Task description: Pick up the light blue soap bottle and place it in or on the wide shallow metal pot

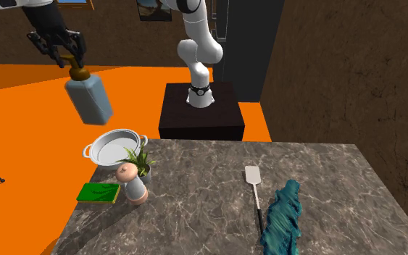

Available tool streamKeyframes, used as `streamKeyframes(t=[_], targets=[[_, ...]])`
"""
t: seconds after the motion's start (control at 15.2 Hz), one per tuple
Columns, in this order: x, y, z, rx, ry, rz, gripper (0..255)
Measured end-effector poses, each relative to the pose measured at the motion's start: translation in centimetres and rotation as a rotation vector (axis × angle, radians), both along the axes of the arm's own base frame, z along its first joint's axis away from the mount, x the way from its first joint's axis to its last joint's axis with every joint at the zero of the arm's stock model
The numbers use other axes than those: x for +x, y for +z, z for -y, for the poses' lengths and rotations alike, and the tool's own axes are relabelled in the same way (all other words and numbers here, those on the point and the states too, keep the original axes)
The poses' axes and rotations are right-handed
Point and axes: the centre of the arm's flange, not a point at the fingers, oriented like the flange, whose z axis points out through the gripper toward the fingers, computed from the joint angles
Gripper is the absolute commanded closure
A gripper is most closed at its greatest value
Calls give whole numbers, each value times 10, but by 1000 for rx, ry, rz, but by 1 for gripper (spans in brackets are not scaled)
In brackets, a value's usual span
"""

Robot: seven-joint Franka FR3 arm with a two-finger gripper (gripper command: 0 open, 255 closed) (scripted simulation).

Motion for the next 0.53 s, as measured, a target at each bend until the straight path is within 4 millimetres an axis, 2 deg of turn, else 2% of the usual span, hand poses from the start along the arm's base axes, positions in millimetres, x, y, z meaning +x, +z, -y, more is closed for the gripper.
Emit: streamKeyframes(t=[0.53], targets=[[1, -41, 0, 0, 0, 0, 255]])
